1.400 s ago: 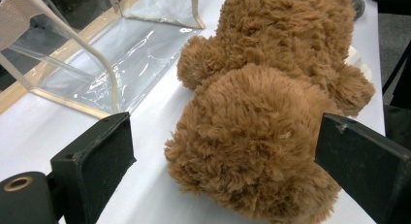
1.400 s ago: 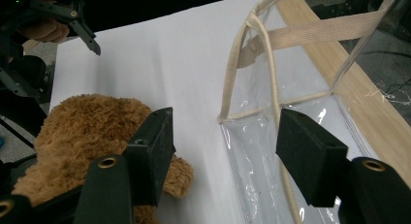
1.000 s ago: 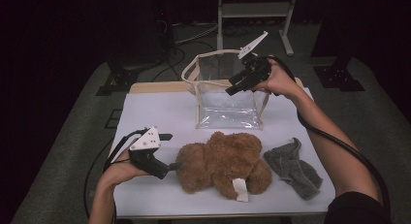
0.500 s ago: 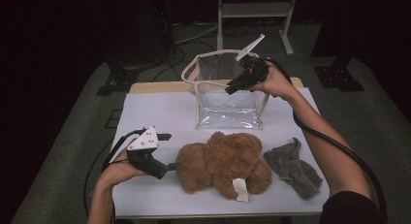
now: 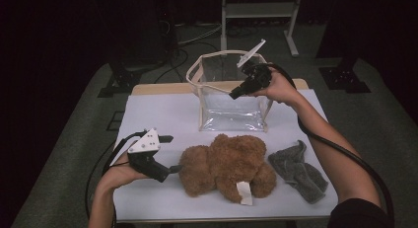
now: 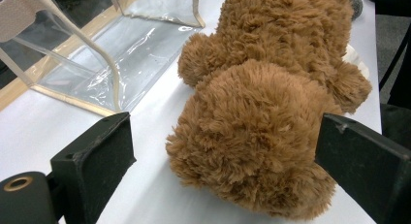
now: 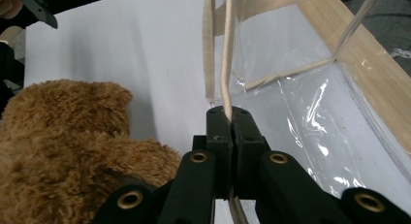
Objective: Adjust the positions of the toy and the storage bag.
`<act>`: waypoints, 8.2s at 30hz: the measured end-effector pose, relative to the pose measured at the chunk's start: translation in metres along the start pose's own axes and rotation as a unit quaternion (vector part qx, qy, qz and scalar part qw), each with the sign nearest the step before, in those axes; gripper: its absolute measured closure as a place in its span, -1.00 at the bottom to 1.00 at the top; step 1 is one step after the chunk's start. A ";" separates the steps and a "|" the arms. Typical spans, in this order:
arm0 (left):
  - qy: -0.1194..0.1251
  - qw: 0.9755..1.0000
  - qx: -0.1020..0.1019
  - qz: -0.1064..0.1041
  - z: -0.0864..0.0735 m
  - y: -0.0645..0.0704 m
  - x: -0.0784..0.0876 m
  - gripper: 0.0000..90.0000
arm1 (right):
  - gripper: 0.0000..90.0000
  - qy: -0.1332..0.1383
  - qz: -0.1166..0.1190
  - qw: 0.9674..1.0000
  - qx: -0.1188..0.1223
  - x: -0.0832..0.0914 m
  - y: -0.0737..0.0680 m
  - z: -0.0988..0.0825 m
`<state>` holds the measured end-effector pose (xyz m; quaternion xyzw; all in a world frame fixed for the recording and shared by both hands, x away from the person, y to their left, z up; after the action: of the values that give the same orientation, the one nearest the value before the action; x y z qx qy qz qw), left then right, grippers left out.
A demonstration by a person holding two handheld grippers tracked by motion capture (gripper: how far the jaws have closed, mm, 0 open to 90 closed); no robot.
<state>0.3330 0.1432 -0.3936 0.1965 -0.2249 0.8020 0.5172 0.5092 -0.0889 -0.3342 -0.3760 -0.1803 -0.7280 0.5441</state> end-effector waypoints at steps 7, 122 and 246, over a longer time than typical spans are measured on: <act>-0.003 1.000 0.001 0.000 -0.001 0.000 0.000 -0.87 | 0.93 0.001 0.020 1.000 0.009 -0.001 -0.018 -0.003; -0.003 1.000 0.010 -0.005 -0.007 -0.003 0.002 -0.87 | -0.55 -0.006 0.035 0.996 0.083 -0.052 -0.139 -0.110; 0.021 0.999 0.031 0.016 -0.017 -0.017 0.029 -0.87 | 0.53 0.066 -0.019 0.993 0.095 0.126 -0.118 0.085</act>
<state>0.3359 0.1803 -0.3897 0.1922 -0.1924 0.8207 0.5025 0.4135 -0.0741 -0.1676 -0.2707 -0.2192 -0.7411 0.5740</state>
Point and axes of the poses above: each handheld gripper's, and its own axes: x roughly backward along the jaws, z roughly out of its top, y roughly to its right, the point moved 8 cm from there along -x, roughly forward along the jaws, and after that the axes turned 2 degrees about -x, right-handed, at the moved point
